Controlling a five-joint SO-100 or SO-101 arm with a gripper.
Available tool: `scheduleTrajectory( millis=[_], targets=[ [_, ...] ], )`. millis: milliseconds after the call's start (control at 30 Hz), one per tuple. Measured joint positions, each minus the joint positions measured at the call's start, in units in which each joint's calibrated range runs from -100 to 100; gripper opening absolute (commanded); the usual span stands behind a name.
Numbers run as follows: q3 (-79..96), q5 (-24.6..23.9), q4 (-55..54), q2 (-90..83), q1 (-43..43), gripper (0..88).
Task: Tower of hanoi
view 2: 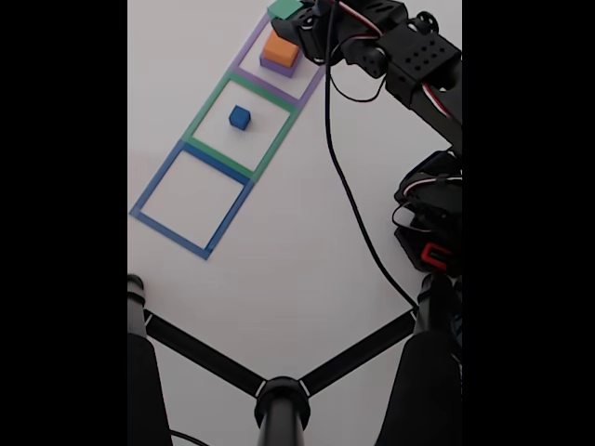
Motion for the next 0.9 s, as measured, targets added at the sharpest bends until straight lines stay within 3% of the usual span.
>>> scheduleTrajectory(
  millis=[233, 400, 567, 900],
  targets=[
    [-29.94, 0.0, 38.12, -0.08, -2.54, 5.6],
    [-44.82, 0.0, 53.77, -0.17, -5.24, 5.6],
    [-52.05, 0.0, 62.52, -0.42, -9.82, 5.0],
    [-52.39, 0.0, 63.72, -3.46, -22.1, 4.9]
  ],
)
